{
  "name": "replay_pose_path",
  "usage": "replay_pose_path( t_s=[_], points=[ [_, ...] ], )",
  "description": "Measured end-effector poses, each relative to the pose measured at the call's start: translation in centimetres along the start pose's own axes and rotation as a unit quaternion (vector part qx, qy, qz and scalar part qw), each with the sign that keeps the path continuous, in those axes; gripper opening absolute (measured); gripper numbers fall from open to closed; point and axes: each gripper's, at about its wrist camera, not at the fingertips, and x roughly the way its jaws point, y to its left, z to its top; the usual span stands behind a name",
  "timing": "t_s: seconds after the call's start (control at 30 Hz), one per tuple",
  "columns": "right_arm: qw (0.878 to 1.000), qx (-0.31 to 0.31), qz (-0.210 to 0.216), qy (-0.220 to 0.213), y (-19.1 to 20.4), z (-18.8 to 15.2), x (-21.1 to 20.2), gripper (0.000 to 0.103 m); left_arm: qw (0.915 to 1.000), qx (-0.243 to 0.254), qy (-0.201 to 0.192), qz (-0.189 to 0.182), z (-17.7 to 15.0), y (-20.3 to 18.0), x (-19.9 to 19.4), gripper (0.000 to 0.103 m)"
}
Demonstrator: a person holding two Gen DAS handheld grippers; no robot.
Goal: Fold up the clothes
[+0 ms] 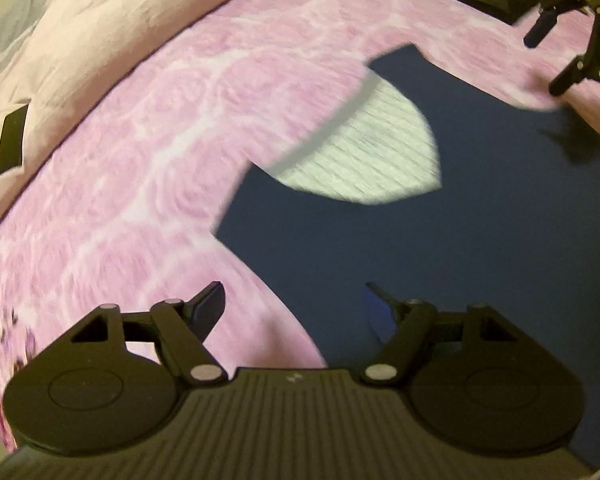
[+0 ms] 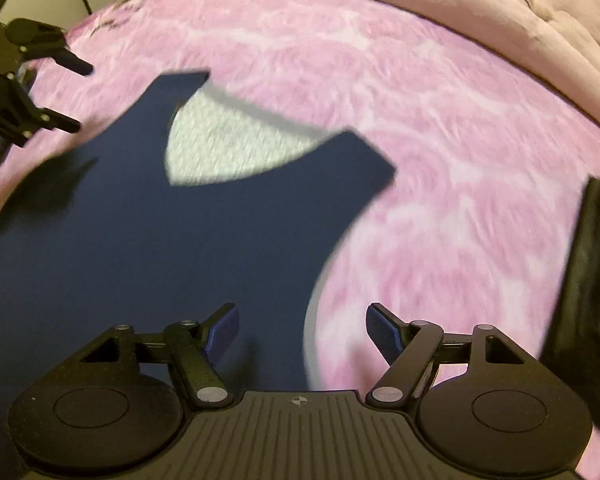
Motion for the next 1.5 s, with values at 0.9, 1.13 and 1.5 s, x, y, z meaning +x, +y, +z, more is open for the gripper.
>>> replay_pose_path(
  t_s=[0.9, 1.13, 1.5],
  points=[
    [0.995, -0.090, 0.031, 0.033, -7.0, 11.4, 12.1, 0.011, 0.9933, 0.062, 0.013, -0.097, 5.5, 5.3, 10.9, 0.019],
    [0.992, -0.127, -0.018, 0.014, -4.2, 10.8, 9.9, 0.000, 0.9940, 0.081, 0.010, -0.072, 5.5, 4.0, 9.2, 0.005],
    [0.984, -0.161, -0.043, -0.064, 1.8, 5.1, -2.5, 0.000, 0.9871, 0.153, -0.044, -0.019, 2.3, -1.8, -3.4, 0.005]
  ],
)
